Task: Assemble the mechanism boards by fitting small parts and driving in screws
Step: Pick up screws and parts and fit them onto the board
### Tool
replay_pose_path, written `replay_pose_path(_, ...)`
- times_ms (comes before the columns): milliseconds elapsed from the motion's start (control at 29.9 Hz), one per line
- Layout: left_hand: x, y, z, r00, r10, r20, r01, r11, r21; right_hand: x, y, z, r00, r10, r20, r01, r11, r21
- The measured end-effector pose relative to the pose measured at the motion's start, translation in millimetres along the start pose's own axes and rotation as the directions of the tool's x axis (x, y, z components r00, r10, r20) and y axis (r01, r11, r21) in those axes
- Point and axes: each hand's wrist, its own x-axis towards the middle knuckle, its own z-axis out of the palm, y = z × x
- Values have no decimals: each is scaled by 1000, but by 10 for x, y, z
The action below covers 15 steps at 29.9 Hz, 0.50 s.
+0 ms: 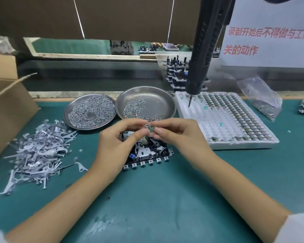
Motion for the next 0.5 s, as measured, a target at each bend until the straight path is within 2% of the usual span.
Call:
replay_pose_path(100,1,-8,-8,1000,-1,13,1,1000,-10,-19,1,-5,1000,-2,10,1,1000,22)
replay_pose_path(267,-10,-2,-4,1000,-13,17,13,1000,-11,-24,-36,-18,999,-27,-41,23,996,-87)
replay_pose_path(501,-17,10,-15,999,23,39,-23,1000,19,-43,-29,-31,999,-42,-31,39,995,-93)
